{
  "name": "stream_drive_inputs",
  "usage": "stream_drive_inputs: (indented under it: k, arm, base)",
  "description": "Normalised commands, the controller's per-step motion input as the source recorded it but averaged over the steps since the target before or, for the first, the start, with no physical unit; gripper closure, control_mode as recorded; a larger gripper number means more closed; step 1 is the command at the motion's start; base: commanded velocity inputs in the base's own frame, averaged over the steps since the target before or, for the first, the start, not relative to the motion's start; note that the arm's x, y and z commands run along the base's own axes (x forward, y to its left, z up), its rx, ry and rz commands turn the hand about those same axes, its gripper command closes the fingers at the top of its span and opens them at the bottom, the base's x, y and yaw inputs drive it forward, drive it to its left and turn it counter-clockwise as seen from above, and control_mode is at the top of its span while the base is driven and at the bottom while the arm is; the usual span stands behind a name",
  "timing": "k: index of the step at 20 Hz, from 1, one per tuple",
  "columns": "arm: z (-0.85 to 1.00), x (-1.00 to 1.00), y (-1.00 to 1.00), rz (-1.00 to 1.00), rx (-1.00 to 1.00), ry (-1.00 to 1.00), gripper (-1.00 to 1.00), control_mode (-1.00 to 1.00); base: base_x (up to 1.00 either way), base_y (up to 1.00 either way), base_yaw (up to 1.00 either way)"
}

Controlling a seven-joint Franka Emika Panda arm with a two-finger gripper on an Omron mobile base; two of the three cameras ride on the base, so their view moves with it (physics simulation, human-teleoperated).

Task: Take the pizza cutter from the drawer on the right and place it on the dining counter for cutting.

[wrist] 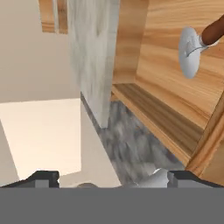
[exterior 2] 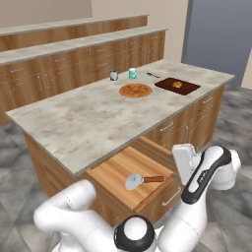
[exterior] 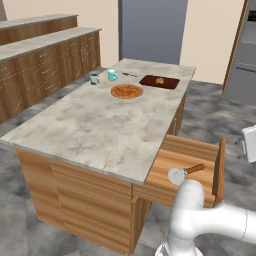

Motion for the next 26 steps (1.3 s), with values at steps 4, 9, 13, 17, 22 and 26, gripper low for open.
stream_drive_inputs:
  k: [4,9,13,17,22,26]
  arm:
    - [0.50,-0.15,0.87,0.19,-0.32,-0.12,-1.00,-1.00]
    - [0.57,-0.21,0.75,0.14,-0.30,-0.24,-1.00,-1.00]
    - [0.25,-0.24,0.59,0.16,-0.30,-0.34,-1.00,-1.00]
    - [0.22,-0.24,0.49,0.15,-0.28,-0.33,-1.00,-1.00]
    - [0.06,-0.10,0.31,0.16,-0.27,-0.27,-1.00,-1.00]
    - [0.00,-0.04,0.21,0.22,-0.28,-0.19,-1.00,-1.00]
  base:
    - [0.00,0.00,0.00]
    - [0.00,0.00,0.00]
    - [0.00,0.00,0.00]
    - [0.00,0.00,0.00]
    - [0.00,0.00,0.00]
    - [0.00,0.00,0.00]
